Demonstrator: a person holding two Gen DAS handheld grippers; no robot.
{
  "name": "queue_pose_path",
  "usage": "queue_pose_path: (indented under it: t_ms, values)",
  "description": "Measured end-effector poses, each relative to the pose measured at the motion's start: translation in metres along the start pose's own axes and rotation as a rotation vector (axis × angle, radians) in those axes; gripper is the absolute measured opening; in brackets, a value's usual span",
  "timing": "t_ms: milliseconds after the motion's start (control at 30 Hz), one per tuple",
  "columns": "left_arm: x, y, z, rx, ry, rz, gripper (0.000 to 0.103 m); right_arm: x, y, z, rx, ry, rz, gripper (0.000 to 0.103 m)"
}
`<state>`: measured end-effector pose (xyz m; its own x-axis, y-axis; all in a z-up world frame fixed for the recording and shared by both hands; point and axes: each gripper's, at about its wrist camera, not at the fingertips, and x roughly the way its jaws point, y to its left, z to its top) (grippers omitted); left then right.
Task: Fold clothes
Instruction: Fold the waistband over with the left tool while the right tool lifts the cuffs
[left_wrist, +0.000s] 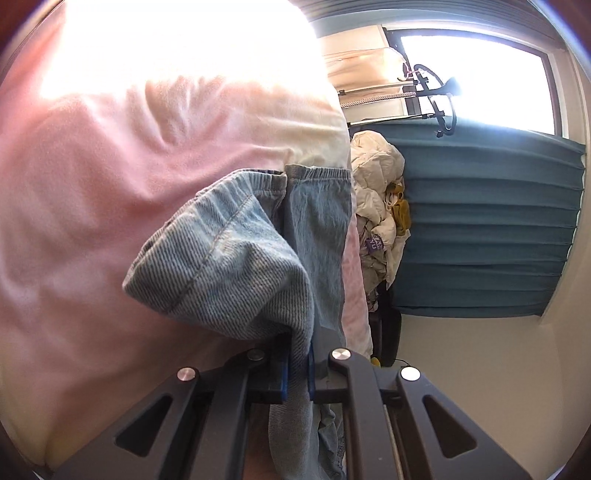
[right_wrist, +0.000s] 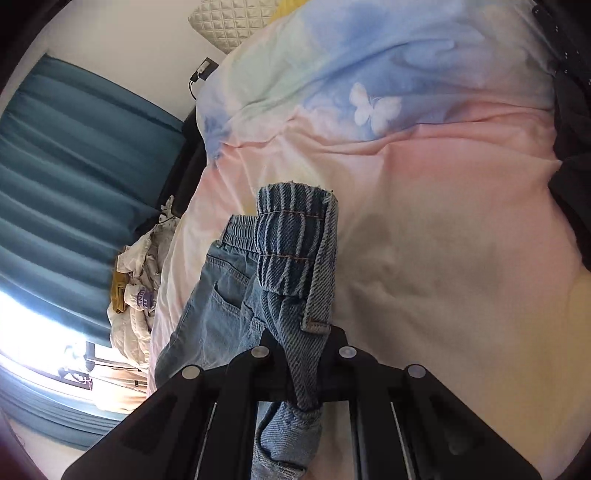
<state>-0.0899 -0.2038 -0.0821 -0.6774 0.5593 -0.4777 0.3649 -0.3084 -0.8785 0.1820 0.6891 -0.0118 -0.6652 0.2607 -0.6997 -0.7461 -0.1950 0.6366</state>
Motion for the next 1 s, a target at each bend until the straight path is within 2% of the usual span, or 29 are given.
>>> queue_pose_path:
  t_ms: [100,267,400,567,700,833,867,1000]
  values:
    - [0.013,-0.023,0.013,0.022,-0.007,0.029,0.006,0.011,0.023,0.009,-0.020,-0.008,0.003,0.006]
    - [0.065,-0.086,0.040,0.128,-0.043,0.158,0.006,0.051,0.090,0.041,-0.075,-0.022,-0.023,0.006]
    - [0.126,-0.125,0.067,0.153,-0.056,0.226,0.006,0.107,0.130,0.063,-0.099,-0.030,-0.058,0.006]
    - [0.210,-0.160,0.095,0.208,-0.072,0.329,0.006,0.190,0.153,0.083,-0.102,-0.017,-0.107,0.006]
    - [0.273,-0.162,0.112,0.225,-0.067,0.406,0.006,0.248,0.155,0.087,-0.121,0.008,-0.131,0.006]
    - [0.319,-0.154,0.120,0.273,-0.050,0.484,0.006,0.286,0.154,0.088,-0.158,0.036,-0.157,0.007]
    - [0.325,-0.150,0.121,0.277,-0.047,0.488,0.006,0.292,0.153,0.087,-0.167,0.041,-0.157,0.007]
    - [0.326,-0.142,0.123,0.283,-0.045,0.427,0.008,0.299,0.154,0.086,-0.205,0.055,-0.154,0.009]
